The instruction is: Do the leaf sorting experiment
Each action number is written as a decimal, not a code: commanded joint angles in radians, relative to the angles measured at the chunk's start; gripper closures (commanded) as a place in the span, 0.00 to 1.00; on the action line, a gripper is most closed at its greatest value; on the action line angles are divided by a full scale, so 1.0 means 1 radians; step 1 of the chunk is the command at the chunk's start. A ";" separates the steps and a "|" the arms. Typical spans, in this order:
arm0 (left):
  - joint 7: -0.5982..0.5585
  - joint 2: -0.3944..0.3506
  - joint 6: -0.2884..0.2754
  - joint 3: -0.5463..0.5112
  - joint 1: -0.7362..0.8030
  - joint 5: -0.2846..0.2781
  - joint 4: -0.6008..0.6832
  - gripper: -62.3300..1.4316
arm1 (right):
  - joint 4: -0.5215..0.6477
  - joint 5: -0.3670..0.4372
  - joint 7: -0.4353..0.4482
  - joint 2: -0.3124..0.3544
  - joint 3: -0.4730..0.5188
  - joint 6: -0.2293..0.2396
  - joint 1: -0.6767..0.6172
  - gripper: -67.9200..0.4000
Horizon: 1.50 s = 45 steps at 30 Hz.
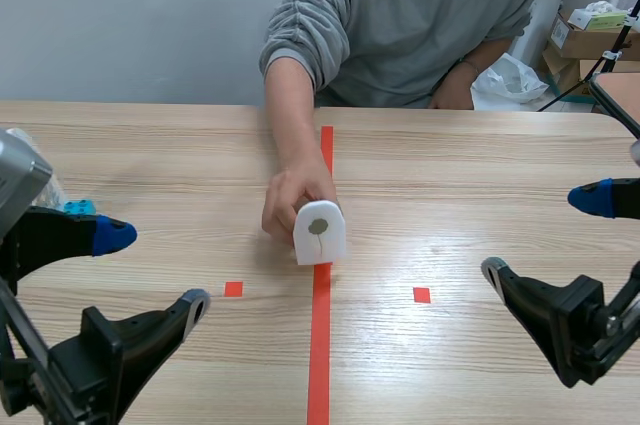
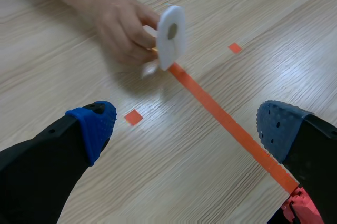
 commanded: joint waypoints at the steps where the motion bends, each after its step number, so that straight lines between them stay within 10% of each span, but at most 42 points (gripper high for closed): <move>1: -0.017 0.020 0.002 -0.021 0.004 -0.019 0.008 0.08 | 0.004 0.011 0.014 0.000 0.009 -0.003 0.011 0.00; 12: -0.016 0.037 0.001 -0.051 0.029 -0.098 0.021 0.08 | 0.004 0.011 0.014 0.000 0.009 -0.003 0.011 0.00; 45: -0.040 0.037 -0.002 -0.051 0.029 -0.098 0.024 0.09 | 0.004 0.011 0.014 0.000 0.009 -0.003 0.011 0.00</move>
